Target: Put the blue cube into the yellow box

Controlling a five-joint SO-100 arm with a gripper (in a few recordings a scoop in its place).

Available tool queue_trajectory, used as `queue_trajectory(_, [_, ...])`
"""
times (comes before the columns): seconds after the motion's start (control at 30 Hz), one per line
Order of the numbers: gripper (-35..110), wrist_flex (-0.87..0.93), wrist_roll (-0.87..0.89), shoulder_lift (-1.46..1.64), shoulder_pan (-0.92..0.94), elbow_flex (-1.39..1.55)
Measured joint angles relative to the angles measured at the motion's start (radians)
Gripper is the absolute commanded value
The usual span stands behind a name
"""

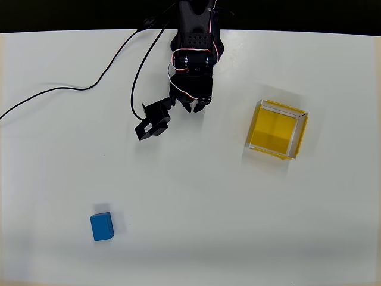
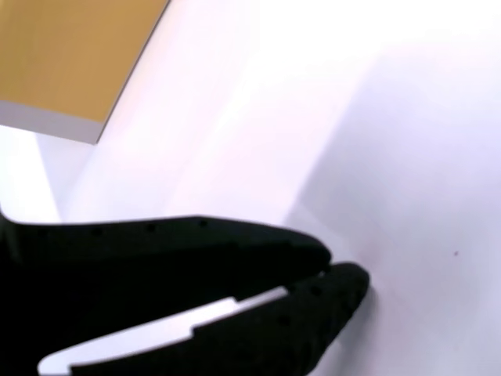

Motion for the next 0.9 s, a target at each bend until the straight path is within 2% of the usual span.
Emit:
queue_trajectory(0.47, [2, 0.0, -0.003, 0.0, 0.031, 0.0])
queue_trajectory(0.6, [10, -0.014, -0.025, 0.0, 0.031, 0.0])
queue_trajectory(0.73, [19, -0.172, -0.098, -0.044, 0.114, 0.0])
queue_trajectory(0.9, [33, -0.574, -0.144, -0.272, 0.249, -0.002])
